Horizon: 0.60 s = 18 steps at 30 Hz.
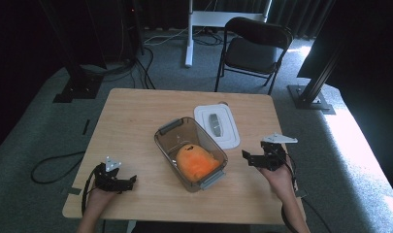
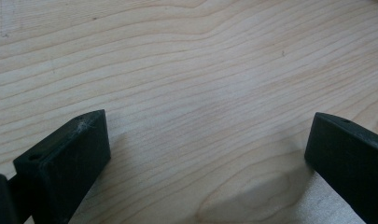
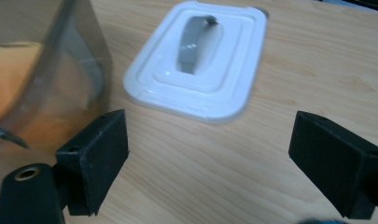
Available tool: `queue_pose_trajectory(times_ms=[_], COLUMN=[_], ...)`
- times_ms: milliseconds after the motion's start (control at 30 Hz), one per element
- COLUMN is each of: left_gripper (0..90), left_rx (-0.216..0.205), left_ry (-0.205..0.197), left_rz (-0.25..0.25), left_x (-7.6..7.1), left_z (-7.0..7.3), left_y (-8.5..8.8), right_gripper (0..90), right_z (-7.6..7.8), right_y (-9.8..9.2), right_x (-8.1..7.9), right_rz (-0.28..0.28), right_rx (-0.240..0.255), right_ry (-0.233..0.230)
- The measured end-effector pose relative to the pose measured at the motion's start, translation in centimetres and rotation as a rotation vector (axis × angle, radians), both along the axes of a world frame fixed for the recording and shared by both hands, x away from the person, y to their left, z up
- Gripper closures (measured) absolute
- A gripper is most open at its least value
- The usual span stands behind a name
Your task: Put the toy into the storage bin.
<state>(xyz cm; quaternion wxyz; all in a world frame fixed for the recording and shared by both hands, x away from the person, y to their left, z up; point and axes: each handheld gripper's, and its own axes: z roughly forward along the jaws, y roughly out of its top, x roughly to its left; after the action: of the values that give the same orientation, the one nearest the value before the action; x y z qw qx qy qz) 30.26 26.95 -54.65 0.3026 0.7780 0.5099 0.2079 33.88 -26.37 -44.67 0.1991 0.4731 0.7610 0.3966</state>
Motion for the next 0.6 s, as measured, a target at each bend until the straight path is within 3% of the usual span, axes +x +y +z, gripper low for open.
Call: queue_pose_trajectory(times_ms=[333, 433, 600], left_gripper=[0.5, 0.5, 0.5], left_rx=[0.000, 0.000, 0.000], left_ry=[0.000, 0.000, 0.000], left_rz=[0.000, -0.001, 0.000], left_x=[0.0, 0.0, 0.0], left_z=[0.0, 0.0, 0.0], left_y=[0.0, 0.0, 0.0], right_gripper=[11.4, 11.5, 11.4], right_z=[-1.8, -2.5, -3.9], right_y=[-2.1, -2.8, -4.0], right_x=[-0.5, -0.6, -0.7], right_rz=[-0.064, -0.082, -0.139], right_rx=[0.003, 0.026, 0.018], right_ry=[0.040, 0.058, 0.081])
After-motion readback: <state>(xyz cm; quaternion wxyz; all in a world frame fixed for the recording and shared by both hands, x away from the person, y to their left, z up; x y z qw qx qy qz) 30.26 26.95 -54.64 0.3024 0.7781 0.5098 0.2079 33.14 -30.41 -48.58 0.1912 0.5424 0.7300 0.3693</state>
